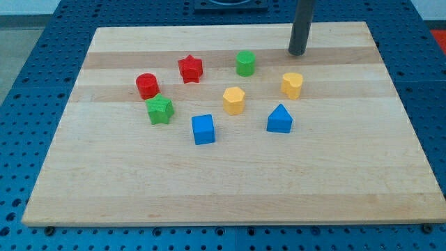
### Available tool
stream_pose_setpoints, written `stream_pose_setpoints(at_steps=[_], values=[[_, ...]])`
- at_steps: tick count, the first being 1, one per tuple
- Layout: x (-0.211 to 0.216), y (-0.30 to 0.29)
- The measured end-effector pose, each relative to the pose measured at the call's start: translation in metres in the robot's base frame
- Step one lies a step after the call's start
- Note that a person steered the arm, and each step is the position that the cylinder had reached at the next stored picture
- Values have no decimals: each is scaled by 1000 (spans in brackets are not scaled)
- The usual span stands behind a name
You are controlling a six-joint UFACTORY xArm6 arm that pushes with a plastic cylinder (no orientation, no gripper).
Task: Nudge the yellow heart a bit down
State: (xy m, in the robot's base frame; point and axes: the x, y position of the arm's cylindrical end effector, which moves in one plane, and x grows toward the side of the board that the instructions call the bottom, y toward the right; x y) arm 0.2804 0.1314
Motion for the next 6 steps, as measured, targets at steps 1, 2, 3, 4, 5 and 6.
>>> stream_pose_setpoints(at_steps=[1, 2, 3, 4, 5, 6], values=[[1, 0], [24, -1], [61, -13], [88, -21], [88, -21], [72, 1]])
